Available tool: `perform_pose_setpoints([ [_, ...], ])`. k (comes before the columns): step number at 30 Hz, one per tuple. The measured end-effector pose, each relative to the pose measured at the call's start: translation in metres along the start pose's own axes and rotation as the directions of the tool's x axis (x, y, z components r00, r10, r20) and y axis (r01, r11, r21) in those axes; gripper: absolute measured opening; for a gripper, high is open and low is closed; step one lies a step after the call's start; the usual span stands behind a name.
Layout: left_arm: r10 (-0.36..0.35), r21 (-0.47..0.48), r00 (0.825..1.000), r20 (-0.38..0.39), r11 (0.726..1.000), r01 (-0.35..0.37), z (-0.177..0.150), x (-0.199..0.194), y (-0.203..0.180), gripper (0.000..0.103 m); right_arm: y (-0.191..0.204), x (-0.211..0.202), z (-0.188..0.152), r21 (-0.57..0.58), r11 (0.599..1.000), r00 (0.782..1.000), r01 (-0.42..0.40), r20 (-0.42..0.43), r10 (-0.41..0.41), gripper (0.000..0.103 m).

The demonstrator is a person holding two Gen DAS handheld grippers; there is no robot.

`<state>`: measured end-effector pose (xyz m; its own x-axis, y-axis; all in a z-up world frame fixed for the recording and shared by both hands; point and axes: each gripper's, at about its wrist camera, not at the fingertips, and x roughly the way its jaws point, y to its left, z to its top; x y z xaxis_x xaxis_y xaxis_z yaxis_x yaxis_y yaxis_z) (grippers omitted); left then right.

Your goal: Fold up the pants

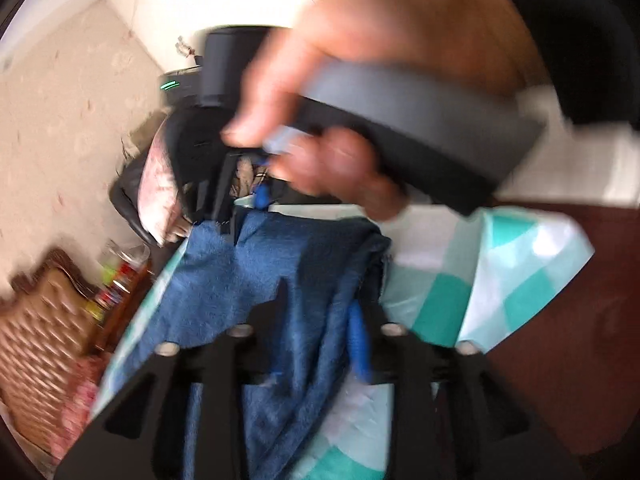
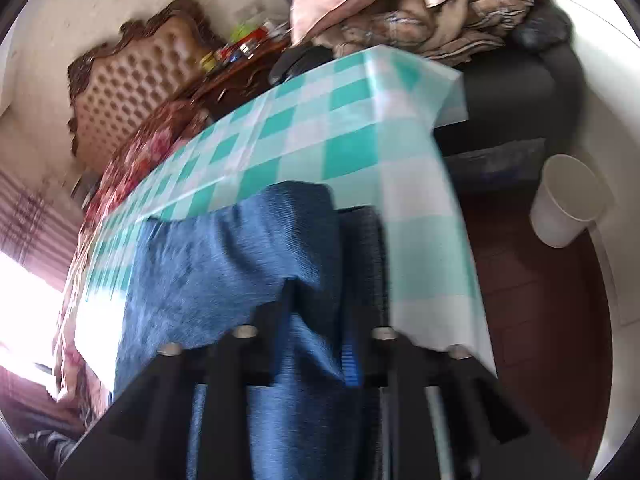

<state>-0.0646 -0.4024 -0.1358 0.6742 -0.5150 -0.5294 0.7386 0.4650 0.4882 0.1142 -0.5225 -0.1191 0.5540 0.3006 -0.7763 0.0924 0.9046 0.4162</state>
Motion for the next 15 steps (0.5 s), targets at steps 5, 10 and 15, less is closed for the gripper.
perform_pose_setpoints([
  [5,-0.091,-0.318,0.993,0.069,0.942,0.108,-0.005,-0.028,0.09,0.043,0.006,-0.057,-0.016,0.039,0.979,0.955,0.199,0.217,-0.203,0.037],
  [10,-0.176,-0.477,0.982,0.071,0.858,0.188,0.006,0.012,0.168,0.025,0.058,-0.085,-0.06,-0.017,0.944,0.89,0.33,0.338,-0.305,0.037],
  [15,-0.417,-0.49,0.9,0.128,0.762,0.423,0.014,0.018,0.175,0.059,0.045,-0.093,-0.078,0.093,0.938,0.877,0.333,0.335,-0.345,0.037],
])
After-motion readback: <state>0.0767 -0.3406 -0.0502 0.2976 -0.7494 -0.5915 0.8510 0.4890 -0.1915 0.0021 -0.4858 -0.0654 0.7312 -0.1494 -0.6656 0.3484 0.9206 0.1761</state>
